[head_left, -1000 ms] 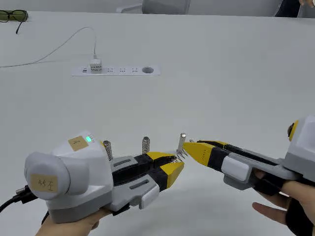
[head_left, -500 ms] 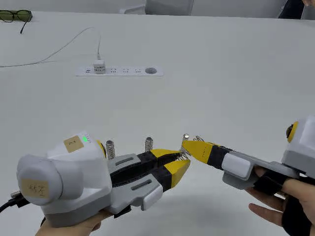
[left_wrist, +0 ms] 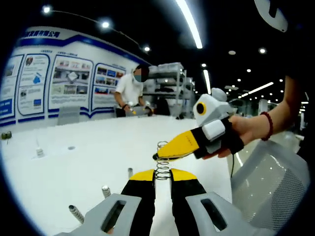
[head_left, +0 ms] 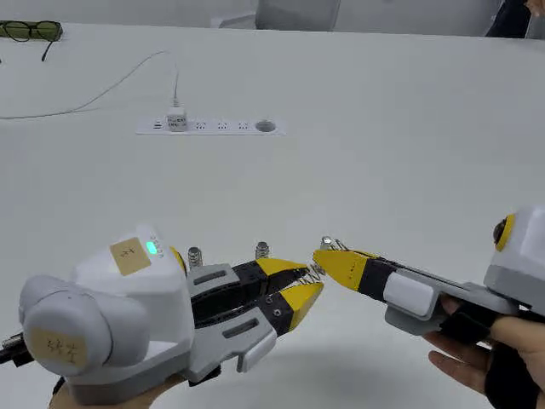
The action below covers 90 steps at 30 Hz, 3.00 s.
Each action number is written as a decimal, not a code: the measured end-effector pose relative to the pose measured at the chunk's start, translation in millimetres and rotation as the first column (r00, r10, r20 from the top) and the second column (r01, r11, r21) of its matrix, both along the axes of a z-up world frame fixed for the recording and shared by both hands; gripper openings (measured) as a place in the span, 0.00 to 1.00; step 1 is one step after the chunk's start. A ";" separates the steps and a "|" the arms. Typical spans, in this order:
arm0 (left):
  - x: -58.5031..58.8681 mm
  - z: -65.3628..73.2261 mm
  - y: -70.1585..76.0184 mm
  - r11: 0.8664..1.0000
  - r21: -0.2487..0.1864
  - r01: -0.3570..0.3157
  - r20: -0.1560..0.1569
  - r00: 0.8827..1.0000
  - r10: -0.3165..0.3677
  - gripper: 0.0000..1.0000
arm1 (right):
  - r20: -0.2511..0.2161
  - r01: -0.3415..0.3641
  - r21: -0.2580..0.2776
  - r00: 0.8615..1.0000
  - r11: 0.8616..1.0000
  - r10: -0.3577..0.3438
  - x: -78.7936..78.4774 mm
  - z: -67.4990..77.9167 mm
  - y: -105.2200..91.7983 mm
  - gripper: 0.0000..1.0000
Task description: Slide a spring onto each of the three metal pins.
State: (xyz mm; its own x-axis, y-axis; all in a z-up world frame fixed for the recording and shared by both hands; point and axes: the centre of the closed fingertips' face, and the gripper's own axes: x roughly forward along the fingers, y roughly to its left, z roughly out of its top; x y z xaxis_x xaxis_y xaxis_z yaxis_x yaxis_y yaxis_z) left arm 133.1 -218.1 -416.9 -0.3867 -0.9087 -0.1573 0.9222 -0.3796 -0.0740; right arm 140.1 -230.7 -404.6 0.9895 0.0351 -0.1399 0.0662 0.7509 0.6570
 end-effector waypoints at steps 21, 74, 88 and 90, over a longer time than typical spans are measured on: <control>4.3 -4.7 1.2 1.000 0.024 -0.019 0.126 0.992 0.016 0.12 | -0.023 -0.052 -0.212 0.999 0.976 0.048 5.0 5.6 7.0 0.11; 77.2 -2.4 31.3 0.943 0.021 -0.332 0.168 0.931 0.325 0.41 | -0.130 -0.063 -0.674 0.991 0.737 -0.035 11.4 3.7 -46.7 0.12; 93.5 -13.0 37.4 0.920 0.060 -0.386 0.123 0.918 0.377 0.50 | -0.158 -0.055 -0.683 0.985 0.728 -0.074 19.5 -8.0 -64.6 0.12; 95.2 -14.9 37.8 0.917 0.069 -0.394 0.119 0.916 0.384 0.51 | -0.164 -0.053 -0.686 0.983 0.725 -0.083 20.7 -10.4 -68.6 0.12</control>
State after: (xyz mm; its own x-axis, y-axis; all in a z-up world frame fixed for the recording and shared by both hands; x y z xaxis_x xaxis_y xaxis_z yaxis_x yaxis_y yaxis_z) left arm 228.3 -180.4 -431.8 0.0166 -0.9643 -0.2643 0.9998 0.0144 0.0100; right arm 160.9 -299.3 -415.0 0.9461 -0.1526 -0.2855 0.1411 0.9881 -0.0605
